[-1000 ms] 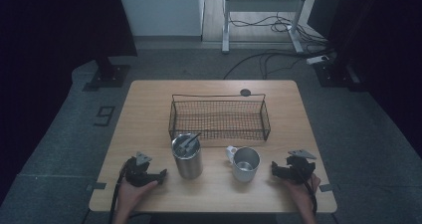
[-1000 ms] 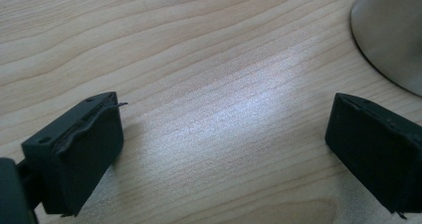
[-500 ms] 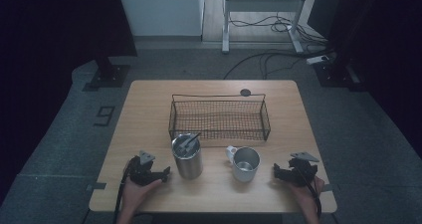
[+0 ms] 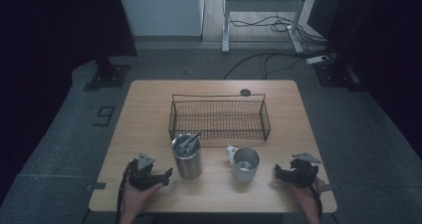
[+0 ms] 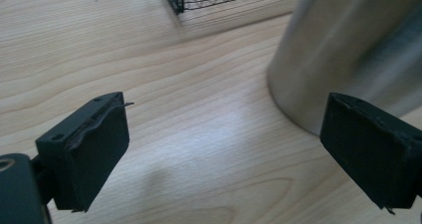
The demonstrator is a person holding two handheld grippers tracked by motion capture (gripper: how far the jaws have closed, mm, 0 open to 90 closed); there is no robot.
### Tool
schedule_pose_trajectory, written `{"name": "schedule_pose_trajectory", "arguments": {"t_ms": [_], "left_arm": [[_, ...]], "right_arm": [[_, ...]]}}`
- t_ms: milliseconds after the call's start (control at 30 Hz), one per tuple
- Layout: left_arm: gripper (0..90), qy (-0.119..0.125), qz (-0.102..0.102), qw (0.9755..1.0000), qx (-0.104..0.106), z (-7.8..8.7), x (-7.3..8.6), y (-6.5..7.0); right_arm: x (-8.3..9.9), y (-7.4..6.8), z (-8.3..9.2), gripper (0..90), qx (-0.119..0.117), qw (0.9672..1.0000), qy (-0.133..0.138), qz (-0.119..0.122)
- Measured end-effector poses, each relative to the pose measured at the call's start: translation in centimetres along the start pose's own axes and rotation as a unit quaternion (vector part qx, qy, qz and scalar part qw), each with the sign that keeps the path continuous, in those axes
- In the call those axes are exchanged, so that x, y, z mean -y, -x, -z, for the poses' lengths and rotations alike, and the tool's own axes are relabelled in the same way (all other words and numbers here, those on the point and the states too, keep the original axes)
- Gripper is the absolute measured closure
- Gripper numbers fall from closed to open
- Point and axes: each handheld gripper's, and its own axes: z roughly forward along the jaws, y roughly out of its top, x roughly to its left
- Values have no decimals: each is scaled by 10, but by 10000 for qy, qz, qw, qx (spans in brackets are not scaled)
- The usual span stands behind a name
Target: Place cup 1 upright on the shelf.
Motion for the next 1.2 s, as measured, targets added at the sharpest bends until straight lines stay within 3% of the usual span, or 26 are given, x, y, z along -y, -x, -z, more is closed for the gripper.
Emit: {"name": "schedule_pose_trajectory", "arguments": {"t_ms": [300,667,967,1200], "left_arm": [[55,223,-174,9988,407,14,-10,14],[38,402,-353,9972,530,22,-16,32],[0,540,-320,9961,615,25,-20,37],[0,681,-419,9942,719,24,-25,44]], "right_arm": [[-2,1,-2,19,54,10000,-4,-52],[-3,1,-3,6,75,9999,-22,-72],[-4,0,-5,1,102,9999,-32,-94],[-4,0,-5,1,118,9999,-31,-106]]}}
